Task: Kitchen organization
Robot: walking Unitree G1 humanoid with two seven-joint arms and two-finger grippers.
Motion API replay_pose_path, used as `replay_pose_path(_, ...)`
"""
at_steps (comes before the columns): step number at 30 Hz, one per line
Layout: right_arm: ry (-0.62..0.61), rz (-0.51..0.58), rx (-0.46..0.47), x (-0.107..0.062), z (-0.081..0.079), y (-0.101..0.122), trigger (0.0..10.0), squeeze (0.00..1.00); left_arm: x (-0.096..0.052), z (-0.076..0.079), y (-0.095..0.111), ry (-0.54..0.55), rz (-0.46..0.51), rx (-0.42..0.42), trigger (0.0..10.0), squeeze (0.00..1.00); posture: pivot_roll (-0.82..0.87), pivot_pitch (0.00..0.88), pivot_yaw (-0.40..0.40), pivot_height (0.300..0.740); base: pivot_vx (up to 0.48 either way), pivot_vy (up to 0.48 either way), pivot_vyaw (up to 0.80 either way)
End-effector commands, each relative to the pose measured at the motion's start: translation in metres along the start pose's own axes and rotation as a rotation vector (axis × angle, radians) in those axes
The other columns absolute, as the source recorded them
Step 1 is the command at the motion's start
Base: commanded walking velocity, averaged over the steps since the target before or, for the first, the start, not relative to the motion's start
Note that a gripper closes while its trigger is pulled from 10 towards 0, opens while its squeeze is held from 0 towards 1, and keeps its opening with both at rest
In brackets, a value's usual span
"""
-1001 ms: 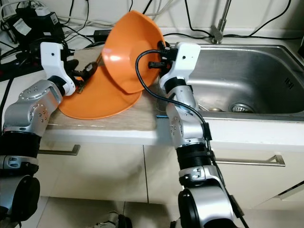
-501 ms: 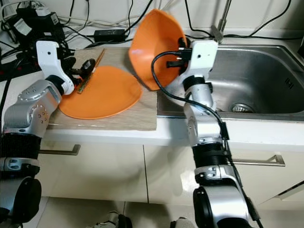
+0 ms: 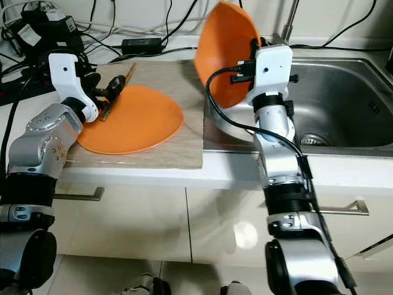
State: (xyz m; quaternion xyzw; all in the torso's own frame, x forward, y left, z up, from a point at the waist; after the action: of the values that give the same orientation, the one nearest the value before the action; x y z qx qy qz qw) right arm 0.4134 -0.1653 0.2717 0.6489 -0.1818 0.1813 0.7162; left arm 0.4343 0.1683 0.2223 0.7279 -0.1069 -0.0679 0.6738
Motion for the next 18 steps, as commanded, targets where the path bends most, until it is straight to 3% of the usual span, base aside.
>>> replay_pose_path(1, -0.011, 0.014, -0.036, -0.001, 0.002, 0.001, 0.0, 0.0, 0.001, -0.002, 0.008, 0.006, 0.028, 0.004, 10.0, 0.0, -0.11, 0.0, 0.106, 0.707, 0.0, 0.0, 0.0)
replay_pose_path(18, -0.018, -0.077, -0.137, -0.017, 0.003, -0.034, 0.0, 0.0, 0.0, -0.001, 0.007, -0.003, 0.022, 0.015, 10.0, 0.0, -0.09, 0.0, 0.109, 0.707, 0.0, 0.0, 0.0)
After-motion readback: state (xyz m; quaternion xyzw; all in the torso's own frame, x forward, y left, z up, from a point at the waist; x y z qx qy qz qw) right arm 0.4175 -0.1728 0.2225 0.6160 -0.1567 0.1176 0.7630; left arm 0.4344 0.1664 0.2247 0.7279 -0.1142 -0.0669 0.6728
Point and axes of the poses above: a point about 5 cm out from each wrist's last joint towards the gripper, its own x axis pointing out of the wrist towards the gripper, its own y axis along the axis of the wrist's last joint, z = x × y, the point moved 6 cm from there along x, pointing out of the wrist towards the gripper, and after that the axes turned 11 degrees about x, right-handed, at the moved point
